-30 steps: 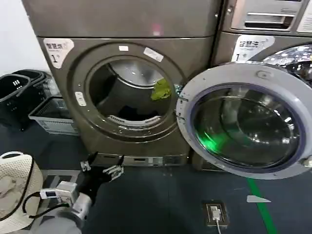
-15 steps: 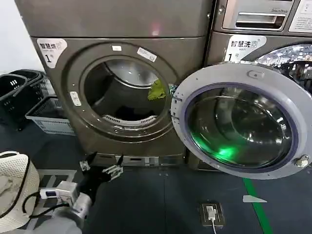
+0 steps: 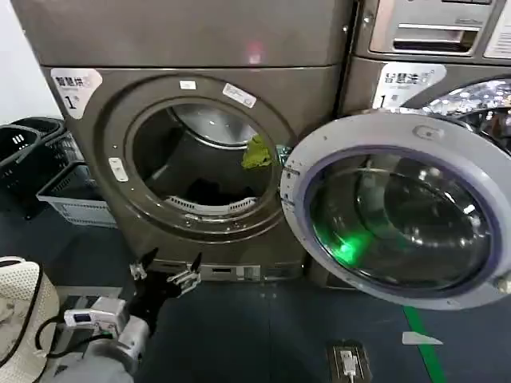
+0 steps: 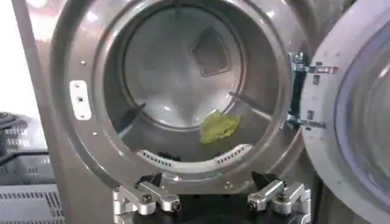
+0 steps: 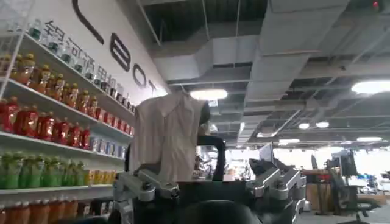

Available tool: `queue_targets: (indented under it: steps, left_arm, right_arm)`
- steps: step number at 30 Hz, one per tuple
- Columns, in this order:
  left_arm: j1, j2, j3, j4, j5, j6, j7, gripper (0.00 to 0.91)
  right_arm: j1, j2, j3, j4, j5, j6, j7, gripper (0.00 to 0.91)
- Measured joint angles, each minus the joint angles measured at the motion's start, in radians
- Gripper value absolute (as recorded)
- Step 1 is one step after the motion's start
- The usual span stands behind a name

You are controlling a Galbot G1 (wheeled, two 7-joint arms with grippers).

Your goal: Grasp the clothes from the dryer.

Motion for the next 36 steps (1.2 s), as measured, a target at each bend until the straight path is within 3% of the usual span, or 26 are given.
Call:
queue_targets:
  steps: [36]
  left_arm:
    - [-0.022,0.000,-0.003,0.027,0.011,0.000,-0.011,0.907]
  right_arm:
    - [-0.016,-0.014,0.010,-0.016,-0.022,-0.001,0.017,0.907]
